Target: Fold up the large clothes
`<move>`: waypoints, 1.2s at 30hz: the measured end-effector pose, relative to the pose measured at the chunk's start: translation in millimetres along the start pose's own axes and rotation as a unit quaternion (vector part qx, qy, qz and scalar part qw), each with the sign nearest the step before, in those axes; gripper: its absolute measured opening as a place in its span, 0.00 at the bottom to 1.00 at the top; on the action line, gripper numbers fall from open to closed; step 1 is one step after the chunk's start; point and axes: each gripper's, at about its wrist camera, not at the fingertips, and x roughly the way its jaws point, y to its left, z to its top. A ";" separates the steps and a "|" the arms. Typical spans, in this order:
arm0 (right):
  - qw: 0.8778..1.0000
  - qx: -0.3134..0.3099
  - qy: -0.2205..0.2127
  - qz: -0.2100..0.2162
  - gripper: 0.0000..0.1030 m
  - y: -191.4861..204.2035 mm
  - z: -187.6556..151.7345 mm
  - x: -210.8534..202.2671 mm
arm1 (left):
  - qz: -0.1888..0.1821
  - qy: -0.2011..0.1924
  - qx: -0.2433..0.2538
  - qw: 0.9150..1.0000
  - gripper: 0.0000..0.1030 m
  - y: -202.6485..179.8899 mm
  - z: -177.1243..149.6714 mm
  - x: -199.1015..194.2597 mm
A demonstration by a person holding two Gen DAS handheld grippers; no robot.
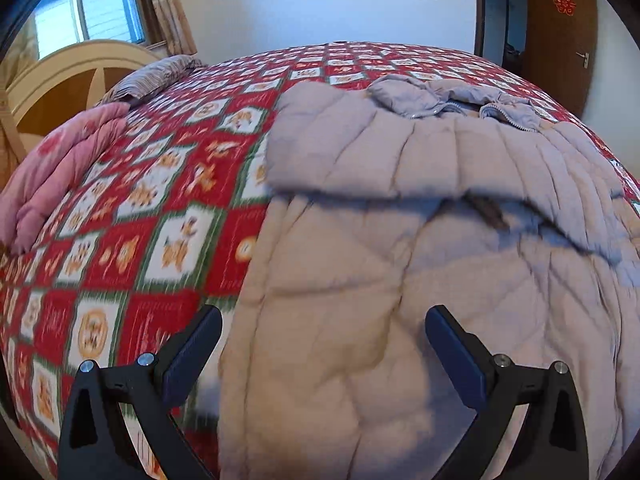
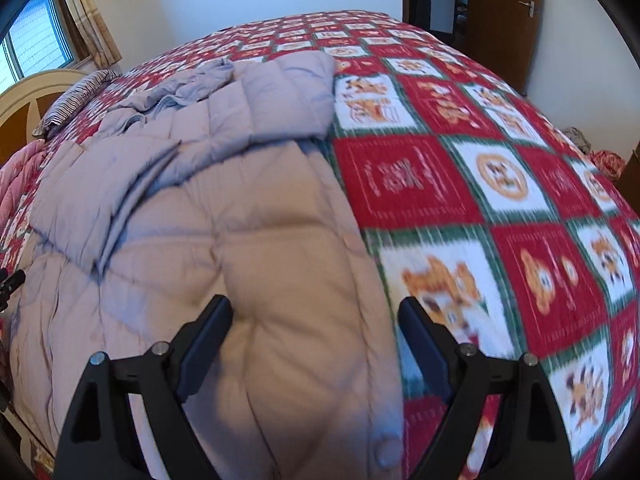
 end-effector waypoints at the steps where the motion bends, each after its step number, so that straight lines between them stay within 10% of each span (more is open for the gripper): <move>1: 1.000 0.006 -0.002 0.003 0.85 -3.0 -5.2 -3.7 | 0.000 0.000 -0.003 1.000 0.99 2.4 -3.7 -1.3; 20: 0.999 0.042 0.001 0.028 0.81 -7.9 -84.5 -46.3 | -0.004 -0.003 -0.026 1.000 0.99 32.1 -91.3 -47.7; 36: 0.996 0.065 0.004 0.053 0.67 -8.5 -134.5 -63.1 | -0.077 0.018 -0.050 0.996 0.99 44.8 -124.5 -61.4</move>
